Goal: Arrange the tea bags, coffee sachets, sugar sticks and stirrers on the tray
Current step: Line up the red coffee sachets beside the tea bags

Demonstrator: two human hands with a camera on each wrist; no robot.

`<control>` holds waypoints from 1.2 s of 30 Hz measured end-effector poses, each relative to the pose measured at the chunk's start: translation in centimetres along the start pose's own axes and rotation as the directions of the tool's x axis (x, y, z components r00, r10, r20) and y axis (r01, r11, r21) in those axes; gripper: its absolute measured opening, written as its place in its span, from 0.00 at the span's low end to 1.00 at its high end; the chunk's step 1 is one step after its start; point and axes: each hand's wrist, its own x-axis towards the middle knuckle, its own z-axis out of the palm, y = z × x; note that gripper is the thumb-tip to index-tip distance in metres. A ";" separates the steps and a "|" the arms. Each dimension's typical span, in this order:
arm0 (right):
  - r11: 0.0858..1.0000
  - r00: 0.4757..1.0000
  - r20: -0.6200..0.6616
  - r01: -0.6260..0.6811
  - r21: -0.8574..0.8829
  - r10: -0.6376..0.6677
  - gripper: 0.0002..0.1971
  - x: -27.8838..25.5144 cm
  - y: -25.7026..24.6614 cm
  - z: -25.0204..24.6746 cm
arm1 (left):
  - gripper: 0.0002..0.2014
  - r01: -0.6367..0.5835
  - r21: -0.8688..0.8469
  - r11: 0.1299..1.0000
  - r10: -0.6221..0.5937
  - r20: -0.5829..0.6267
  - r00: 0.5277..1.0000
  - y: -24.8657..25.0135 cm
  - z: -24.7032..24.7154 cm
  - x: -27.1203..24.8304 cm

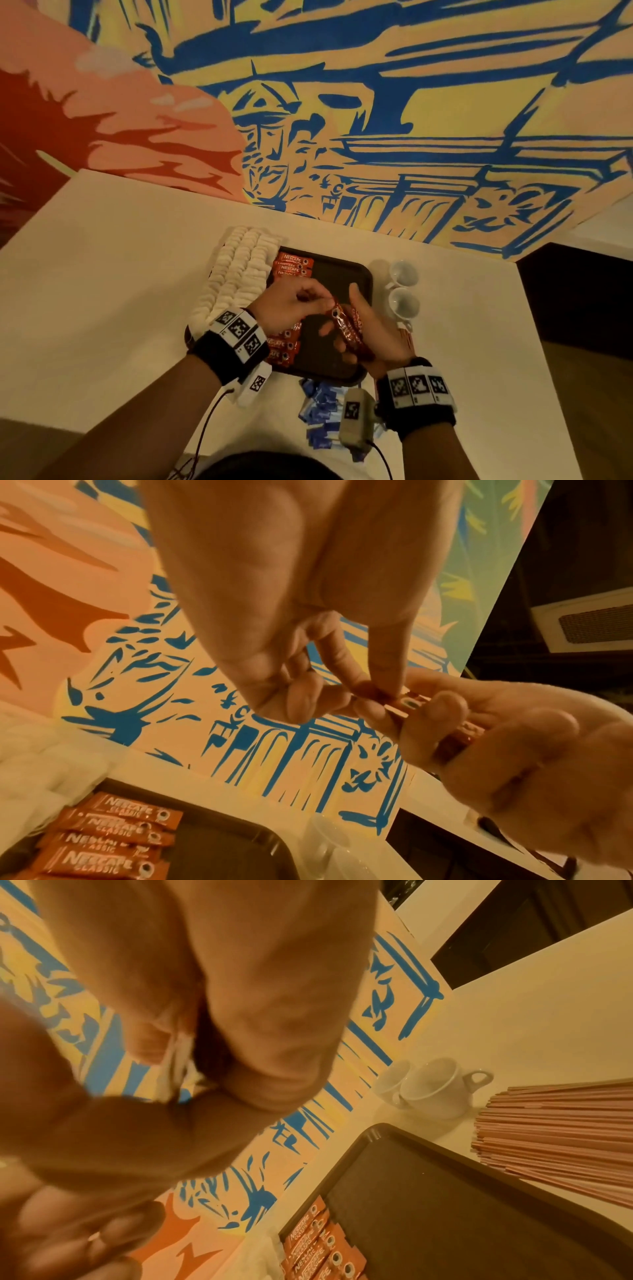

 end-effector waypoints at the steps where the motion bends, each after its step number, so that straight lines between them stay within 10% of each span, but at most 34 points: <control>1: 1.000 1.000 -0.001 0.001 0.020 -0.001 0.33 -0.2 -0.1 0.0 | 0.05 -0.001 -0.013 1.000 0.001 -0.018 1.000 0.3 0.0 -0.2; 9: 0.954 0.989 -0.055 0.145 0.263 -0.135 0.12 -1.9 -0.8 -0.2 | 0.11 0.045 -0.104 0.994 -0.062 -0.170 0.984 2.7 1.8 -2.0; 19: 0.955 0.965 -0.124 0.249 0.160 -0.231 0.14 -1.2 0.0 -1.0 | 0.08 0.100 -0.105 0.990 -0.106 -0.063 0.992 3.6 3.7 -3.9; 36: 0.995 0.984 -0.146 0.093 -0.046 -0.099 0.14 1.7 -0.9 -0.5 | 0.16 -0.047 0.441 0.896 0.081 -0.058 0.995 1.6 -4.8 -1.7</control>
